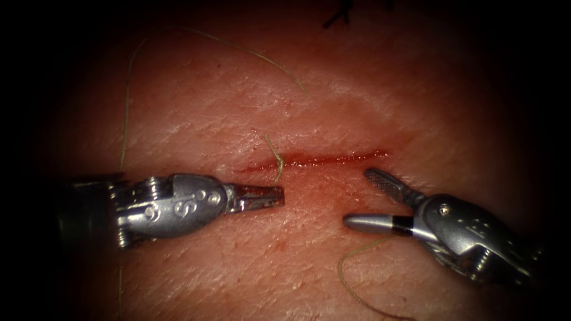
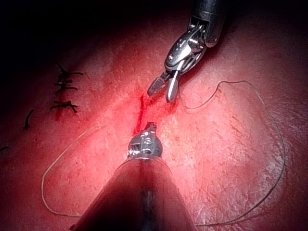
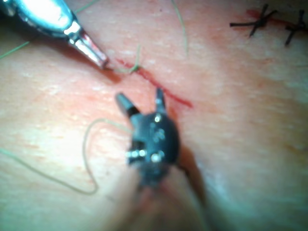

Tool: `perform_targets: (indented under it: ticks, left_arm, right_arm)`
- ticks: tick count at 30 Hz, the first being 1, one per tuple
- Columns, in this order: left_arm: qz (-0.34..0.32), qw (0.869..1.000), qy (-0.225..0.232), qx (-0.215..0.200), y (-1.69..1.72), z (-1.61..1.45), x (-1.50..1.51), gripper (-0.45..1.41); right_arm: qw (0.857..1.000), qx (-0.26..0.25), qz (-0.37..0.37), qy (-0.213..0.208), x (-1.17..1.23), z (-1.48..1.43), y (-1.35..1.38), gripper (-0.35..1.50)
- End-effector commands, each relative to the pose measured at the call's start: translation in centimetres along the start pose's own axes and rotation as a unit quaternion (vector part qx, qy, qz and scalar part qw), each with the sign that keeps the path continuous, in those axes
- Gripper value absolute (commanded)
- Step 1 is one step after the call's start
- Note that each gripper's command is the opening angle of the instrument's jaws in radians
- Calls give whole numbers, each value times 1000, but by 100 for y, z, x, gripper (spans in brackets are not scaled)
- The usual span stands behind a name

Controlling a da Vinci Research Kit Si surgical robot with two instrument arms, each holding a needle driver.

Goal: Wound Closure

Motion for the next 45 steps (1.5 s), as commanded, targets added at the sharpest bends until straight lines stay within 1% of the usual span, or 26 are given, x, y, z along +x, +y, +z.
perform_targets:
  ticks: [1, 2, 3, 5, 6, 7, 8, 9, 10, 11, 14, 15, 16, 18, 21, 23, 27, 28, 31, 35, 38, 45]
  left_arm:
    - [-1, 1000, -1, 1, -4, 2, -1, -45]
    - [-1, 1000, -3, 2, -5, 1, -1, -45]
    - [-1, 1000, -4, 4, -5, 0, -2, -45]
    - [-2, 1000, -1, 7, -7, -5, -2, -45]
    - [-2, 1000, 2, 7, -7, -7, -2, -45]
    - [-3, 1000, 4, 10, -9, -12, -2, -45]
    - [-4, 1000, 3, 11, -10, -14, -2, -45]
    - [-4, 1000, 3, 11, -10, -14, -2, -45]
    - [-6, 1000, 5, 13, -12, -18, -1, -45]
    - [-6, 1000, 6, 13, -13, -19, -1, -45]
    - [-7, 1000, 8, 15, -15, -21, -2, -45]
    - [-7, 1000, 8, 15, -15, -21, -2, -45]
    - [-7, 1000, 8, 15, -15, -21, -2, -45]
    - [-8, 1000, 9, 16, -16, -21, 0, -45]
    - [-8, 1000, 9, 16, -16, -21, 0, -45]
    - [-8, 1000, 9, 17, -15, -20, 0, -45]
    - [-8, 1000, 9, 17, -15, -19, 0, -45]
    - [-8, 1000, 9, 18, -15, -18, 0, -45]
    - [-9, 1000, 8, 18, -14, -17, 1, -45]
    - [-8, 1000, 8, 19, -14, -15, 0, -45]
    - [-8, 1000, 8, 19, -14, -16, 0, -45]
    - [-9, 1000, 8, 19, -13, -16, 1, -45]
  right_arm:
    - [1000, 21, -16, 6, -2, 20, -8, 116]
    - [999, 26, -25, 8, -1, 24, -10, 115]
    - [998, 31, -54, 11, 3, 30, -13, 113]
    - [992, 19, -121, 15, 10, 39, -16, 113]
    - [990, 16, -138, 13, 12, 43, -18, 116]
    - [985, 11, -172, 5, 18, 56, -23, 123]
    - [983, 12, -183, 2, 19, 63, -25, 126]
    - [983, 12, -183, 2, 19, 63, -25, 126]
    - [978, 19, -205, -3, 21, 78, -31, 133]
    - [977, 23, -211, -2, 22, 85, -34, 135]
    - [971, 37, -237, 0, 24, 103, -40, 133]
    - [969, 34, -244, 0, 26, 109, -40, 133]
    - [969, 34, -244, 0, 26, 109, -40, 133]
    - [966, 26, -259, -5, 28, 125, -40, 131]
    - [964, 25, -263, -8, 26, 130, -39, 131]
    - [959, 18, -280, -29, 16, 137, -35, 131]
    - [957, 9, -287, -39, 1, 144, -22, 130]
    - [956, 7, -290, -39, 1, 145, -20, 130]
    - [955, 5, -292, -41, 2, 152, -19, 130]
    - [956, 5, -290, -32, 11, 167, -25, 128]
    - [957, 9, -289, -27, 13, 172, -29, 128]
    - [955, 9, -296, -24, 9, 177, -24, 126]
